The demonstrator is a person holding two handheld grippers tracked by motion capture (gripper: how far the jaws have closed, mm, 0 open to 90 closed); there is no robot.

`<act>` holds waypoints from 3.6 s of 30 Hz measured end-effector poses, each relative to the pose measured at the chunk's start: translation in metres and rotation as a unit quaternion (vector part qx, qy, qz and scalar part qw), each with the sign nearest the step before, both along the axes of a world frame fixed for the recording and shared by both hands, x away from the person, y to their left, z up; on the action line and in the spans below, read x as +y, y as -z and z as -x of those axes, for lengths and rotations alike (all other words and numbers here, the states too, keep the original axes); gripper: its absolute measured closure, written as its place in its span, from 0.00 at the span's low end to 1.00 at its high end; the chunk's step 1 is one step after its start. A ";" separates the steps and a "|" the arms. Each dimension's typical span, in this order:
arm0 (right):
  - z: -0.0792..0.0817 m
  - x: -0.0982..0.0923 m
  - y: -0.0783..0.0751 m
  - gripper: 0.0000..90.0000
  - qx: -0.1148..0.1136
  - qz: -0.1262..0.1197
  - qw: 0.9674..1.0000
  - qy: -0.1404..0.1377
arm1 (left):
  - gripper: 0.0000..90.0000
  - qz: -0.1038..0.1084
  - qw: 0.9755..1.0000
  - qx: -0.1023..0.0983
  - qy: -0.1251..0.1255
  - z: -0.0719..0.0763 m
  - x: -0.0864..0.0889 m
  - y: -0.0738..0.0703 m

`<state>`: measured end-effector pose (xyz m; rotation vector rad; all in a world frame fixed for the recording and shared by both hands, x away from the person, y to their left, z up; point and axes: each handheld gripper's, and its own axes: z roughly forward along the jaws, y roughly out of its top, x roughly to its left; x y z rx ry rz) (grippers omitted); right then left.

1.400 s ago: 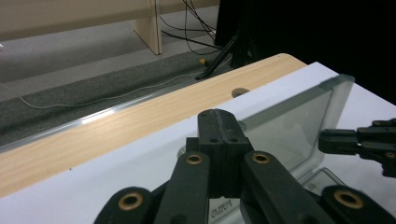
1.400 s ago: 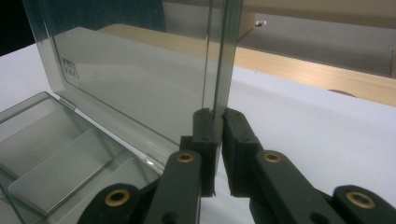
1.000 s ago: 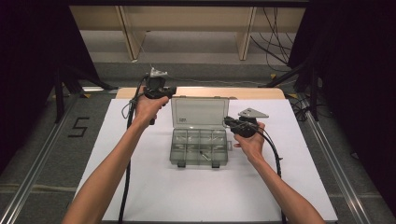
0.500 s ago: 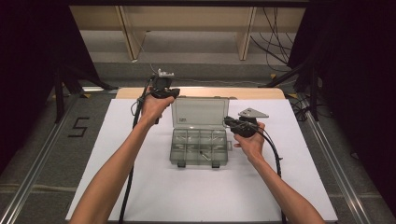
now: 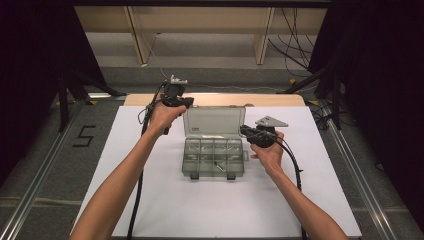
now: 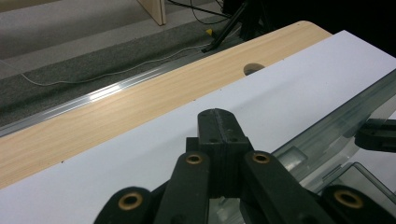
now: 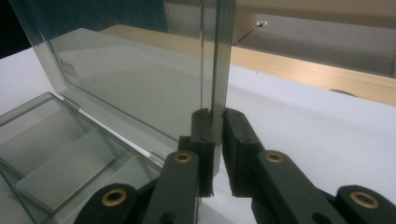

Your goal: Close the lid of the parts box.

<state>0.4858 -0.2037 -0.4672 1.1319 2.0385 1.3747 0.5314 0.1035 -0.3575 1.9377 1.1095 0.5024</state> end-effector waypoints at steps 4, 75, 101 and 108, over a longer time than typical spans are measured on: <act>0.003 -0.001 -0.002 0.86 -0.001 0.002 1.000 0.003 | 0.99 -0.006 1.000 0.005 0.012 0.004 0.002 0.000; 0.095 -0.003 -0.076 0.47 -0.008 0.029 0.993 -0.111 | 0.99 -0.070 0.986 -0.096 0.120 0.097 0.024 0.034; 0.090 -0.004 -0.037 1.00 0.050 0.095 0.981 -0.163 | 0.99 -0.079 0.984 -0.079 0.142 0.124 0.029 0.064; 0.089 -0.003 -0.035 1.00 0.056 0.101 0.979 -0.168 | 0.99 -0.101 0.985 -0.094 0.108 0.129 0.031 0.069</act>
